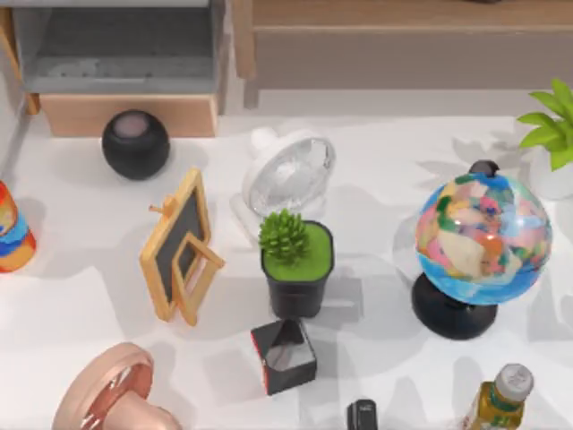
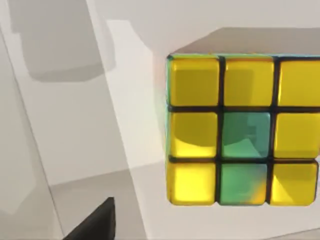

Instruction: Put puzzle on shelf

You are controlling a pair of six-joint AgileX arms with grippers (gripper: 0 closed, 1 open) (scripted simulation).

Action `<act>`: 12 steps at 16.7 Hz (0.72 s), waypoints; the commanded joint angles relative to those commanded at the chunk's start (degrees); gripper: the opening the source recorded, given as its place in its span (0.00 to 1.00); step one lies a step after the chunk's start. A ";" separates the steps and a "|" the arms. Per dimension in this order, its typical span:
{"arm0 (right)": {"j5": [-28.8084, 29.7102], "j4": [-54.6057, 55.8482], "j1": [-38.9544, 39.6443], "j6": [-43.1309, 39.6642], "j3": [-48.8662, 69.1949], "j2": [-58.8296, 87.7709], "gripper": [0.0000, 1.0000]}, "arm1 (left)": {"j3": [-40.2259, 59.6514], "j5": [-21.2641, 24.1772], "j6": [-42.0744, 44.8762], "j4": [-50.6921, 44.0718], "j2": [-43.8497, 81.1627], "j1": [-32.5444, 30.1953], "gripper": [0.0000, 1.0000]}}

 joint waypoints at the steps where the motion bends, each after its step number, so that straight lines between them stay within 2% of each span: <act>1: 0.00 0.00 0.00 0.00 0.00 0.00 1.00 | -1.19 -0.03 -0.15 0.81 -0.37 -0.14 1.00; 6: 0.00 0.00 0.00 0.00 0.00 0.00 1.00 | -4.38 -0.11 -0.13 5.43 1.23 -0.21 1.00; 12: 0.00 0.00 0.00 0.00 0.00 0.00 1.00 | -2.99 -0.14 -1.09 8.45 5.27 -1.17 1.00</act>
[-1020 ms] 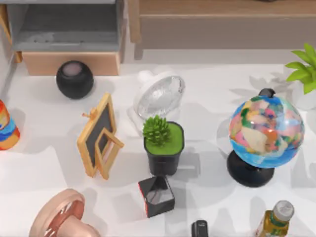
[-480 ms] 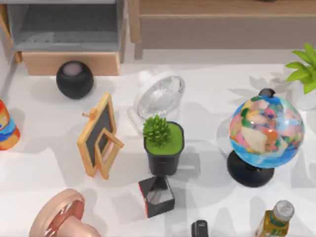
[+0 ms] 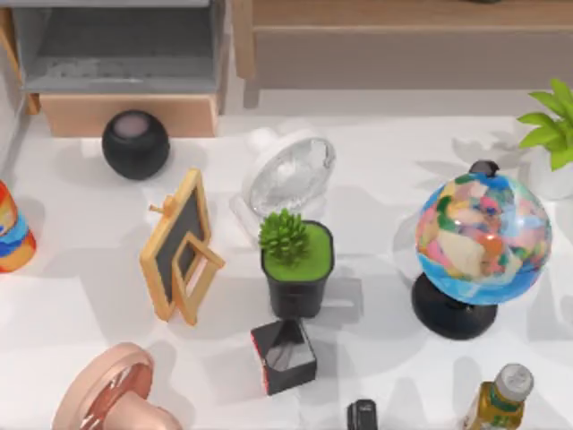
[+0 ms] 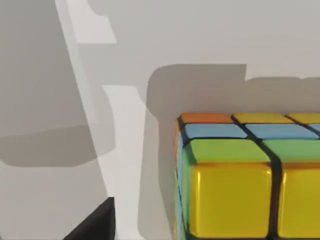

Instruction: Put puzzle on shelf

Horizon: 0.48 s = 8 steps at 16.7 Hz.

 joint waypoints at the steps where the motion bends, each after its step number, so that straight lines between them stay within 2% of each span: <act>1: 0.00 0.00 0.00 0.00 0.00 0.00 1.00 | 0.00 0.00 0.00 0.00 0.00 0.00 1.00; 2: 0.00 0.00 0.00 0.00 0.00 0.00 1.00 | 0.00 0.00 0.00 0.00 0.00 0.00 1.00; 8: 0.00 0.00 0.00 0.00 0.00 0.00 1.00 | 0.00 0.00 0.00 0.00 0.00 0.00 0.55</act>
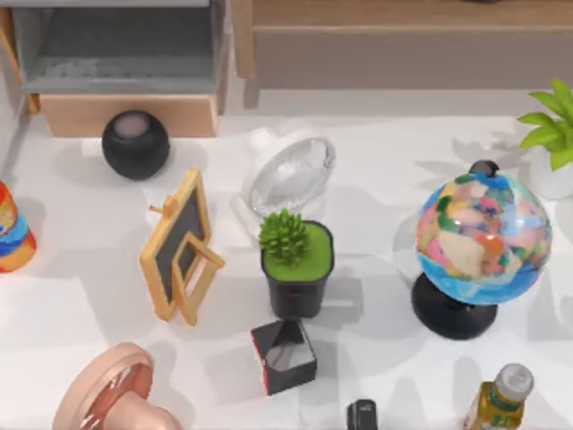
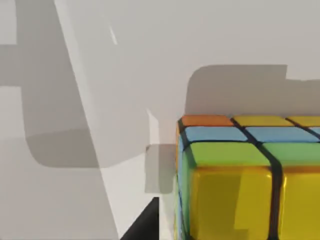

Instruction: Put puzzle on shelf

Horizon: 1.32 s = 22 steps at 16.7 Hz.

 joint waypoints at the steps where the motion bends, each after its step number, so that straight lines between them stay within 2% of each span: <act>1: 0.00 0.00 0.00 0.00 0.00 0.00 1.00 | 0.00 0.00 0.00 0.00 0.00 0.00 0.47; 7: 0.00 0.00 0.00 0.00 0.00 0.00 1.00 | 0.00 0.00 0.00 0.00 0.00 0.00 0.02; 17: 0.00 0.00 0.00 0.00 0.00 0.00 1.00 | -0.01 -0.06 0.09 -0.16 -0.07 0.21 0.00; 22: 0.00 0.00 0.00 0.00 0.00 0.00 1.00 | 2.73 -1.21 -0.28 -6.26 -0.21 0.56 0.00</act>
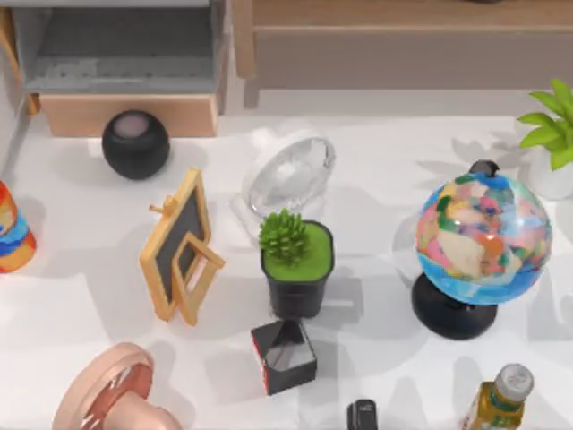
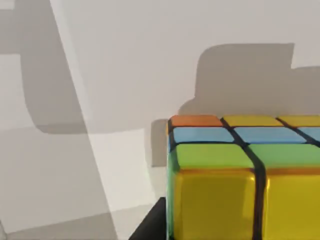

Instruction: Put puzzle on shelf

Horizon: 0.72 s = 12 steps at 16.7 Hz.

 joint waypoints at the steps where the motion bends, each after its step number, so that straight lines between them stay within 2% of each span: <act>1: 0.00 0.00 0.00 0.00 0.00 0.00 1.00 | 1.05 0.04 -0.14 -1.17 -0.02 0.07 0.00; 7: 0.00 0.00 0.00 0.00 0.00 0.00 1.00 | 6.82 1.16 0.22 -2.14 1.59 -0.38 0.00; 12: 0.00 0.00 0.00 0.00 0.00 0.00 1.00 | 6.90 1.14 0.42 -2.00 1.59 -0.26 0.00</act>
